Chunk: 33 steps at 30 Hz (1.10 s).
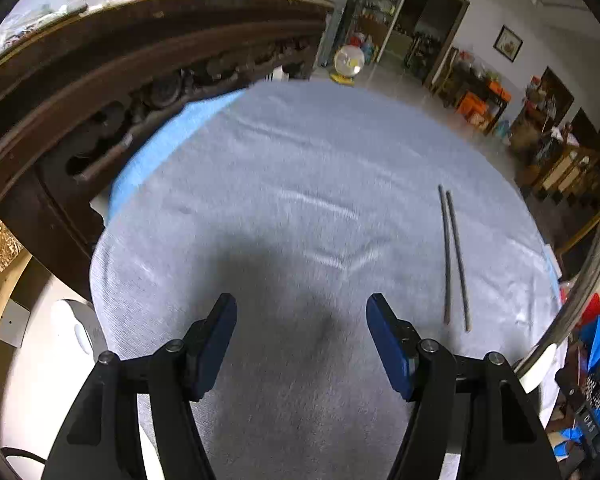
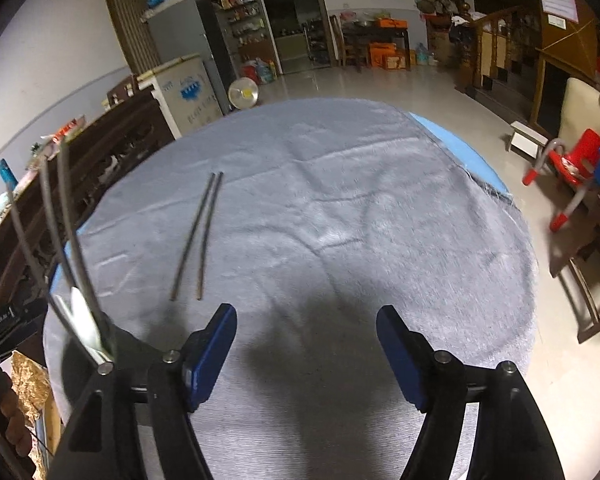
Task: Organize utensils
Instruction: 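Move both open tools back over the last two chopsticks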
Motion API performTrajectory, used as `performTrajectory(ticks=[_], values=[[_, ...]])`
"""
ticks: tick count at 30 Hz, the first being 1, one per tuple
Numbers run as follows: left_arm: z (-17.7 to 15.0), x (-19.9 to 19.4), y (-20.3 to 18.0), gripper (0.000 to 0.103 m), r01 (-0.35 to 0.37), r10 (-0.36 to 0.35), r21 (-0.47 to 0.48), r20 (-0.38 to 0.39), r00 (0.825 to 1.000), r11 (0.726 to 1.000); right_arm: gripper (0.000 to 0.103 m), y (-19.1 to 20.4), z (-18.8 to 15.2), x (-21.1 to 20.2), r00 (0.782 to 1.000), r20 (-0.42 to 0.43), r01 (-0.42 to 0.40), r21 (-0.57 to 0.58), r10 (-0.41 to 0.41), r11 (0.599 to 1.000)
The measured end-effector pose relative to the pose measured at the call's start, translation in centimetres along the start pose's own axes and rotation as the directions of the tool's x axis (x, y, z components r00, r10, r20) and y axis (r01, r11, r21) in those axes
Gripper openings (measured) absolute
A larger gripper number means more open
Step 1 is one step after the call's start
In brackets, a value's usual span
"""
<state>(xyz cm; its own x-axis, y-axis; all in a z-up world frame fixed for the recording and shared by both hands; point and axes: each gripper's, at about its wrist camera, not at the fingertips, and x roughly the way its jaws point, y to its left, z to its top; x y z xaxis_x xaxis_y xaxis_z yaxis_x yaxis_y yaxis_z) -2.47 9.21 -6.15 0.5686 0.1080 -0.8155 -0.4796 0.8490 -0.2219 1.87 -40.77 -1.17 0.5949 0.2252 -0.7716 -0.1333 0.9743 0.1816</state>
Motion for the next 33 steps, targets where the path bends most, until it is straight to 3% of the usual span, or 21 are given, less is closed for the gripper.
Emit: performTrajectory(ticks=[13, 33], values=[[-0.9, 2.9, -0.7, 0.068, -0.044, 0.048, 0.052, -0.075, 0.996, 0.998, 0.076, -1.3, -0.2, 2.6, 0.996, -0.059, 0.062, 0.011, -0.061, 0.998], [-0.8, 4.5, -0.8, 0.068, -0.065, 0.072, 0.076, -0.099, 0.992, 0.995, 0.076, -1.3, -0.1, 4.5, 0.989, -0.104, 0.101, -0.007, -0.101, 0.995]])
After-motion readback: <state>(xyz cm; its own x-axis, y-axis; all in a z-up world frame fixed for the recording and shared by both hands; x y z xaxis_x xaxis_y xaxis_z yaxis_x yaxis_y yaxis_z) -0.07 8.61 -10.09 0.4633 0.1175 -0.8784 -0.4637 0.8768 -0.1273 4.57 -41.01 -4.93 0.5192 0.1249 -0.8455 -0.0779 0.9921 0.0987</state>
